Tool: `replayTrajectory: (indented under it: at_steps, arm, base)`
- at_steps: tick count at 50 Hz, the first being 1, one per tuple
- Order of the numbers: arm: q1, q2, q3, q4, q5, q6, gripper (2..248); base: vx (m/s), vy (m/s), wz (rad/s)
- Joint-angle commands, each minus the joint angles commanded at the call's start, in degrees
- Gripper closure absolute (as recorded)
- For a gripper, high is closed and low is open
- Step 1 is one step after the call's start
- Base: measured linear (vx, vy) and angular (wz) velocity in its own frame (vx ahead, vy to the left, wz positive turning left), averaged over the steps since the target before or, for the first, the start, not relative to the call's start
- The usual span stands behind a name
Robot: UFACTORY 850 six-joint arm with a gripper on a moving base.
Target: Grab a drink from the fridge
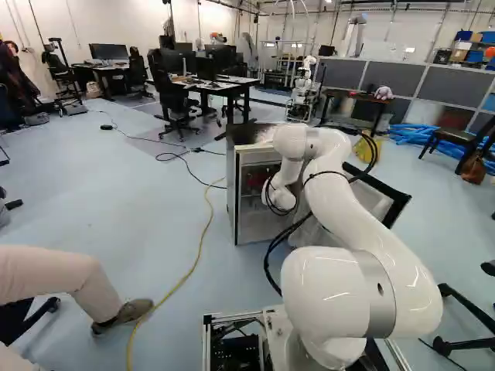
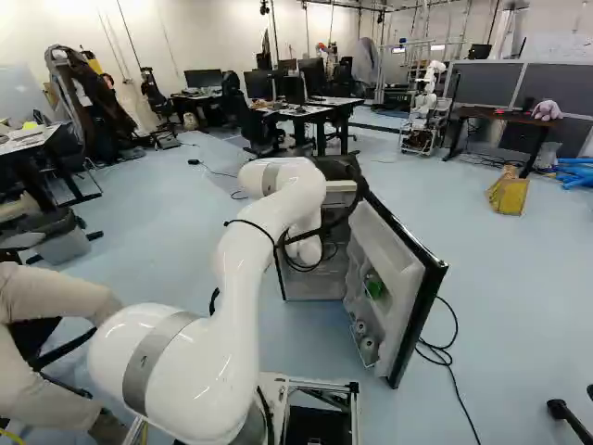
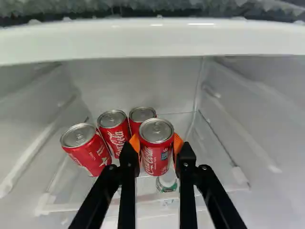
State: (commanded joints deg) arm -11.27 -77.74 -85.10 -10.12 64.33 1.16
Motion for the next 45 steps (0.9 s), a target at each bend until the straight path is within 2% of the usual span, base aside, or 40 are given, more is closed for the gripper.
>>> replayTrajectory:
  at_steps: [18, 45]
  arm:
    - [-0.10, 1.86, 3.29, 0.00, 0.00, 0.00, 163]
    - [-0.13, 5.90, 10.62, 0.00, 0.00, 0.00, 163]
  base:
    - [0.000, 0.000, 0.000]
    - [0.000, 0.000, 0.000]
